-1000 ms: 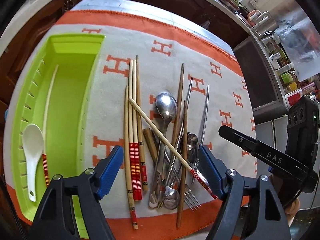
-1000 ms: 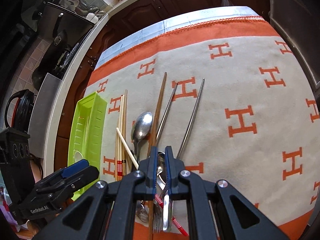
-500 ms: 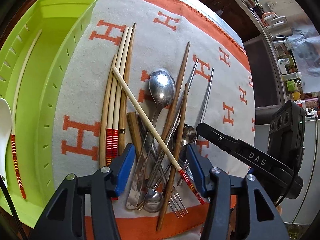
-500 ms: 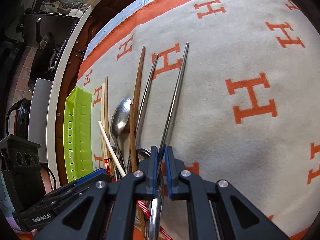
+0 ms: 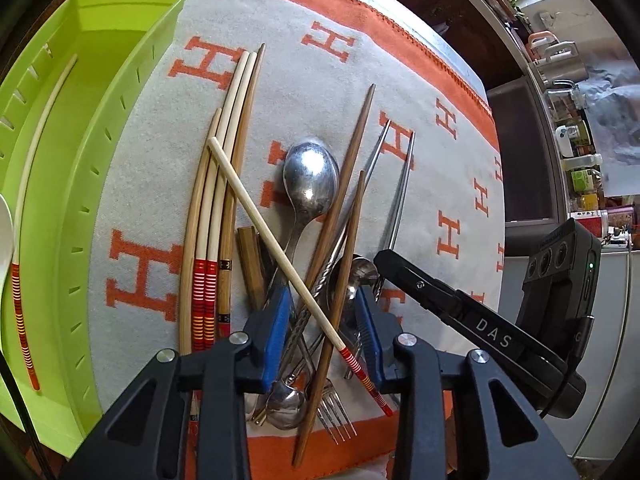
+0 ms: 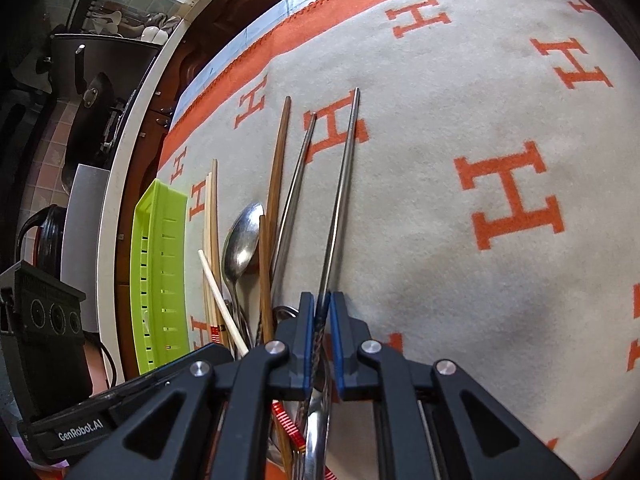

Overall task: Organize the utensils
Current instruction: 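Grasp a silver metal chopstick with the right tool while the left tool grasps a wooden chopstick, then lower both chopsticks into the green tray and open both tools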

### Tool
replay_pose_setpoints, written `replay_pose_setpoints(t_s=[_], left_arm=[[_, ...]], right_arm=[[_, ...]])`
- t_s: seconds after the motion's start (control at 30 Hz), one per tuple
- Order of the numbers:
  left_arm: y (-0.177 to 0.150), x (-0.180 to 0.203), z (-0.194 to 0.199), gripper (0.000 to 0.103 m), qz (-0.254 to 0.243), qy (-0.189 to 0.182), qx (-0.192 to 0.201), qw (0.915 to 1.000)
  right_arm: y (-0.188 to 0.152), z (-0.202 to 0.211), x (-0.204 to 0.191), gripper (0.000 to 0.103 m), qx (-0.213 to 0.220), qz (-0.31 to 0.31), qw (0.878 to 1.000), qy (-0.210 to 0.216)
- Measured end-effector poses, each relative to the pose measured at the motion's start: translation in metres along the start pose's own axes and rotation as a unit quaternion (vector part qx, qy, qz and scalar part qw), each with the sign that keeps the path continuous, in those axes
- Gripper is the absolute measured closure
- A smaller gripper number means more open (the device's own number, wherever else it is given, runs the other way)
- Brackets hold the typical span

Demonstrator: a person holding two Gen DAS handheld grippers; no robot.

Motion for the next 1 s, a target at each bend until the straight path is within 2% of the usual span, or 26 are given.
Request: replay_pose_setpoints(t_s=[0.27, 0.4, 0.47, 0.63, 0.77, 1.0], left_arm=[[0.005, -0.001, -0.01, 0.08, 0.019, 0.019, -0.003, 0.9996], [0.01, -0.003, -0.017, 0.091, 0.027, 0.02, -0.001, 0.9994], [0.012, -0.003, -0.02, 0.093, 0.028, 0.017, 0.005, 0.9994], [0.013, 0.001, -0.012, 0.098, 0.005, 0.019, 0.041, 0.9989], [0.011, 0.005, -0.001, 0.099, -0.012, 0.011, 0.052, 0.9985], [-0.001, 0.012, 0.044, 0.1, -0.061, -0.005, 0.082, 0.9947]], right_arm=[[-0.004, 0.006, 0.001, 0.097, 0.007, 0.001, 1.0, 0.01], [-0.005, 0.009, -0.002, 0.097, 0.01, 0.006, 1.0, 0.01], [-0.006, 0.009, -0.002, 0.097, 0.009, 0.006, 1.0, 0.01], [-0.009, 0.009, -0.005, 0.097, 0.006, 0.009, 1.0, 0.014], [-0.012, 0.017, -0.011, 0.097, 0.012, 0.016, 1.0, 0.017], [-0.021, 0.037, -0.039, 0.097, 0.027, 0.053, 0.998, 0.019]])
Point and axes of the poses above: each gripper's, at about its wrist camera, not at the fingertips, and z roughly against the way its jaws point, x to its right, y to its top, the point moved 4 cm from there along -z, roughly the way its jaws point, and after that the axes turned 9 degrees about -x, right-handed, at the moved point
